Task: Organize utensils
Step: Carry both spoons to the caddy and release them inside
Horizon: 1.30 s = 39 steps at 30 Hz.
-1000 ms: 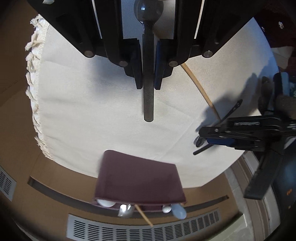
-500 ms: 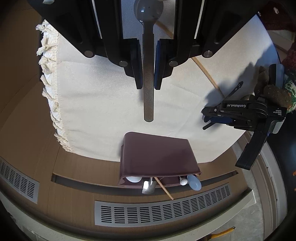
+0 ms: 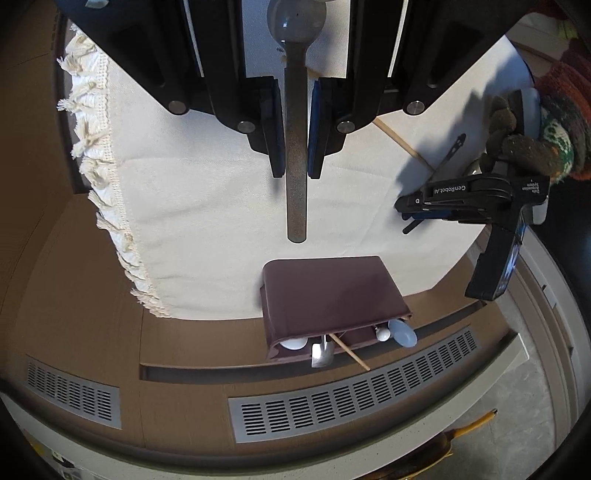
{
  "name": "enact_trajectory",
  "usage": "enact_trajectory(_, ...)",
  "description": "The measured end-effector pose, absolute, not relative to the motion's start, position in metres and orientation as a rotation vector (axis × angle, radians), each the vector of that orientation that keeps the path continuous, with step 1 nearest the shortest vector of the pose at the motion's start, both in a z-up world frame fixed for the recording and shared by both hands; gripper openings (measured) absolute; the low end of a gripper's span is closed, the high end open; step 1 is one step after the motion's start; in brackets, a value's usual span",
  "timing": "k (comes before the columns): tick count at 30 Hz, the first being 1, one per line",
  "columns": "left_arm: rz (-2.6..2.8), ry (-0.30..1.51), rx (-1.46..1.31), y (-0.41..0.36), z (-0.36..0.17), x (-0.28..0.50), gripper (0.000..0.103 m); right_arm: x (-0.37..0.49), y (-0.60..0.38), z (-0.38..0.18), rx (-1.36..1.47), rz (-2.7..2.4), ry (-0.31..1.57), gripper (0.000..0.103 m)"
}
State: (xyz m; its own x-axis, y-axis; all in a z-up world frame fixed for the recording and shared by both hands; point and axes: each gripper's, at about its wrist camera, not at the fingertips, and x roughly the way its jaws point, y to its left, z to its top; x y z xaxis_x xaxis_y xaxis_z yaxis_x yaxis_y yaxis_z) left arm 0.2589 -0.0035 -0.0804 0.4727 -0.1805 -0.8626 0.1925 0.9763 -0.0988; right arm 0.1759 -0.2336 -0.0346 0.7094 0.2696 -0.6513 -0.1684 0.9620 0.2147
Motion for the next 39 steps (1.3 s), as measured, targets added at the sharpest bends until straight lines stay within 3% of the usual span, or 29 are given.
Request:
enact_trajectory(5,-0.257,1.005,-0.071,0.001,-0.065,0.241,0.029,0.17,-0.235,-0.027,0.129,0.233,0.72,0.011)
enact_trajectory(17,-0.299,0.665,-0.141,0.014,0.039,0.217,0.029,0.178,-0.228,-0.026,0.118,0.232,0.715,0.011)
enact_trajectory(23,-0.377,0.564,-0.203,0.02,0.099,0.245,0.029,0.188,-0.239,0.025,0.115,0.231,0.598,0.011)
enact_trajectory(29,-0.4,0.444,-0.243,0.022,0.173,0.278,0.029,0.219,-0.248,0.125,0.059,0.225,0.381,0.011)
enact_trajectory(33,-0.379,0.419,-0.258,0.025,0.185,0.305,0.029,0.248,-0.248,0.172,0.084,0.272,0.238,0.011)
enact_trajectory(39,-0.357,0.433,-0.222,0.021,0.16,0.332,0.029,0.297,-0.235,0.166,0.161,0.374,0.182,0.011)
